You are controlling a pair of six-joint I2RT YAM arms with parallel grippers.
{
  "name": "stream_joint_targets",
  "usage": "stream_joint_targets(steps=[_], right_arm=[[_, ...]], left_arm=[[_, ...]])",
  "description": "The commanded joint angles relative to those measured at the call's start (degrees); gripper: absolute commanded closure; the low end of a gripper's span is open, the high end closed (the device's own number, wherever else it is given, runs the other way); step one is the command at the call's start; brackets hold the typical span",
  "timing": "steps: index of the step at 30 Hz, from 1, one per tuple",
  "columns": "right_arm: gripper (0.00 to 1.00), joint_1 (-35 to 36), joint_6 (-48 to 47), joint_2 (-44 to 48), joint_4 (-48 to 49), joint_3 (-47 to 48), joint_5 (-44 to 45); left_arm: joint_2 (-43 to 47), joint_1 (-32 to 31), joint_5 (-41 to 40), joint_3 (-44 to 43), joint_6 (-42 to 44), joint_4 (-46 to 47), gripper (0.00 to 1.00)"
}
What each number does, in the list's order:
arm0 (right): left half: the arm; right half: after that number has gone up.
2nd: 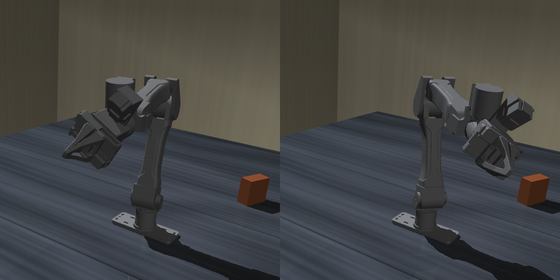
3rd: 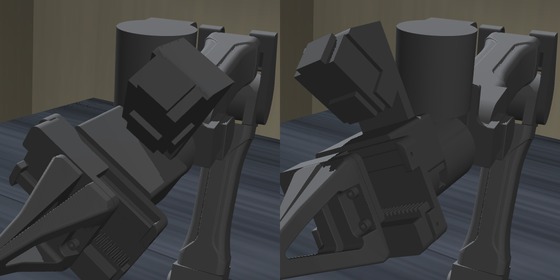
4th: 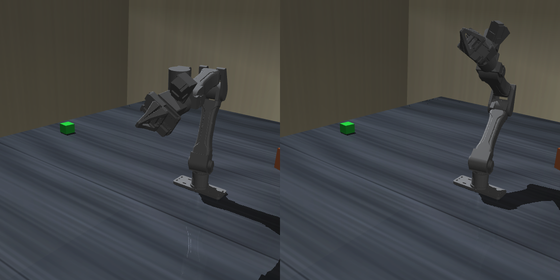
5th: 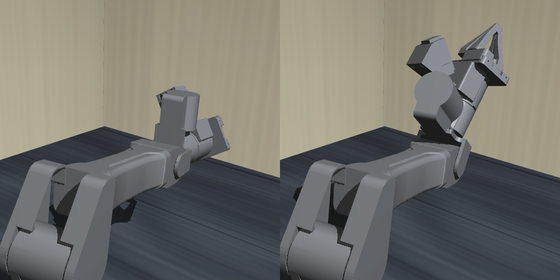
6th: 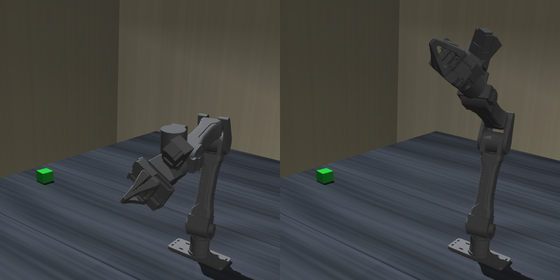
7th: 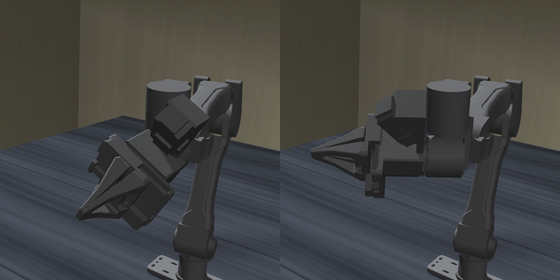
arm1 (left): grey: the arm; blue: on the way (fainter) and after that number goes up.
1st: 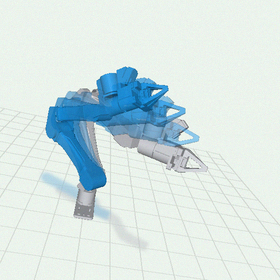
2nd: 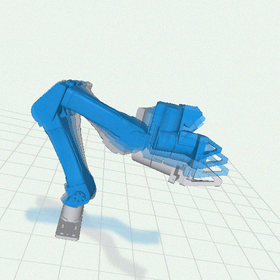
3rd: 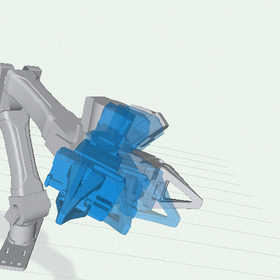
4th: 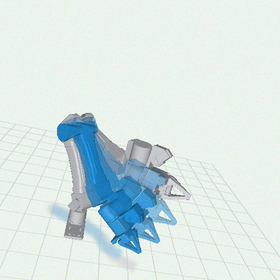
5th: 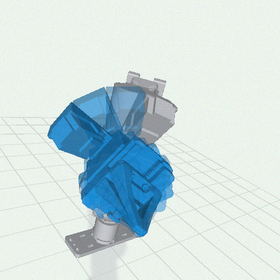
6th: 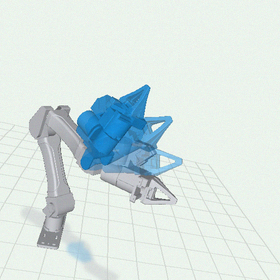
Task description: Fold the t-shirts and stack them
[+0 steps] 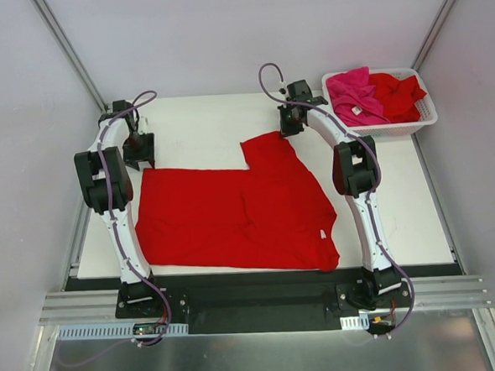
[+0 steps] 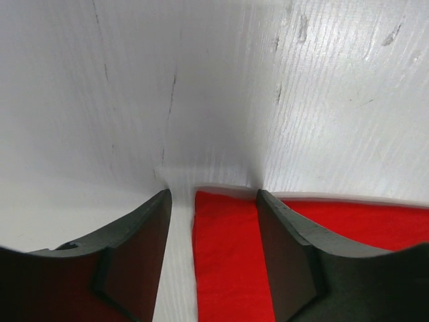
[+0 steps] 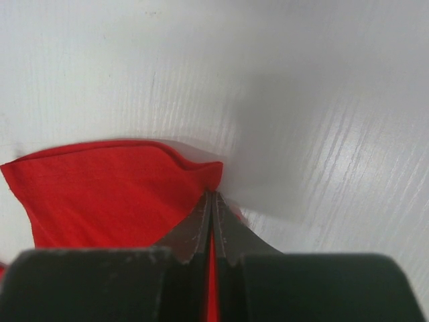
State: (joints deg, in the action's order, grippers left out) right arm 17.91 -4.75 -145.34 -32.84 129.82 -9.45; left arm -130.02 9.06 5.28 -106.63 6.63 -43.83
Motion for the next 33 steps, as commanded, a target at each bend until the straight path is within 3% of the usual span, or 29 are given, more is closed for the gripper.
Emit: stream_joint_targets(steps=[1, 7, 33], right_arm=[[0.99, -0.2, -0.5, 5.1, -0.5, 0.1, -0.6], [0.99, -0.2, -0.6, 4.9, -0.4, 0.2, -0.6], [0.98, -0.2, -1.2, 5.2, -0.8, -0.5, -0.3]], left_arm=[[-0.4, 0.0, -0.2, -0.8, -0.8, -1.0, 0.51], [-0.2, 0.0, -0.5, -0.7, -1.7, -1.1, 0.59], [3.1, -1.9, -0.2, 2.6, -2.8, -2.0, 0.56]])
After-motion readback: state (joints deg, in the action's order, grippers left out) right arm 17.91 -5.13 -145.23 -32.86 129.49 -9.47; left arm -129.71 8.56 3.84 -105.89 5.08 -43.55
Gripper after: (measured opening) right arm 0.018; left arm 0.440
